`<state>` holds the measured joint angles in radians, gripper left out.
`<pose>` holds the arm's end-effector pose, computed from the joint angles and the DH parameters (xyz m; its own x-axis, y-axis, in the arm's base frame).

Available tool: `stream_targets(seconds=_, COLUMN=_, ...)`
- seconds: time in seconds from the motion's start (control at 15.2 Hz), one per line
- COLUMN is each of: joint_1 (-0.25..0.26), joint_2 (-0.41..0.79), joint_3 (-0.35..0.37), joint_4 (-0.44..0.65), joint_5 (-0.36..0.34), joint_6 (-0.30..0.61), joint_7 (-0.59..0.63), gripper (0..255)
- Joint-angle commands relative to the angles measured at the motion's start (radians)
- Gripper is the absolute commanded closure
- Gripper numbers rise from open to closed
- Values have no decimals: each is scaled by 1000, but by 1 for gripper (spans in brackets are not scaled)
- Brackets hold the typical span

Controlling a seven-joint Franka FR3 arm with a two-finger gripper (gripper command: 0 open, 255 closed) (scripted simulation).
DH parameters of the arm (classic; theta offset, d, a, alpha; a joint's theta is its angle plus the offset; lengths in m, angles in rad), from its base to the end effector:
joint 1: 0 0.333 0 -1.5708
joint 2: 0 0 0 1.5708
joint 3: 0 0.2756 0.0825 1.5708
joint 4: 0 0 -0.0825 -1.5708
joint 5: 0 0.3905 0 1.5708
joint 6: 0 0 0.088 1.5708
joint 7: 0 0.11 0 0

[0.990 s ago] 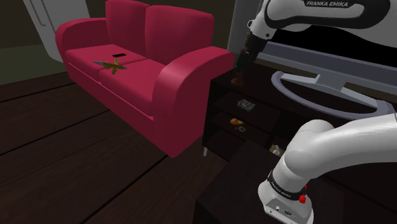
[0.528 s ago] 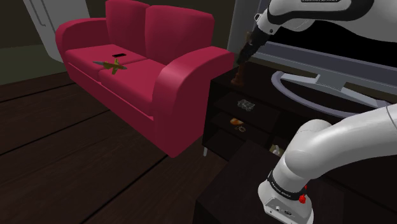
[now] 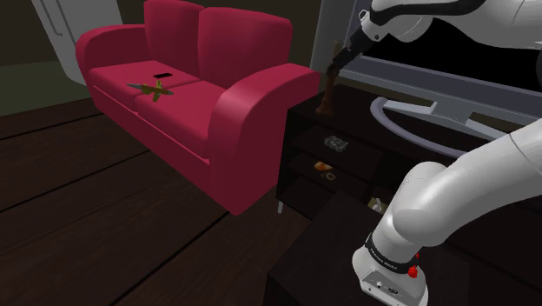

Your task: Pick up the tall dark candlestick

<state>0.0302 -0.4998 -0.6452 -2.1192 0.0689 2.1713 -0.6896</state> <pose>0.3808 -0.3186 0.5780 0.8378 0.0317 0.5451 0.0429 -0.9990 -0.0078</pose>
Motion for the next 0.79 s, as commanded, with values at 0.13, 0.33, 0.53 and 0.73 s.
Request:
stream_targets(seconds=0.13, joint_1=56, joint_2=57, joint_3=-103, joint_4=68, joint_5=78, joint_6=45, joint_7=-97, gripper=0)
stream_targets(seconds=0.33, joint_1=56, joint_2=54, joint_3=-110, joint_4=28, joint_5=82, joint_6=81, joint_7=-111, gripper=0)
stream_targets(seconds=0.53, joint_1=57, joint_2=53, joint_3=-118, joint_4=-11, joint_5=87, joint_6=118, joint_7=-126, gripper=0)
stream_targets(seconds=0.73, joint_1=58, joint_2=54, joint_3=-123, joint_4=-30, joint_5=90, joint_6=137, joint_7=-134, gripper=0)
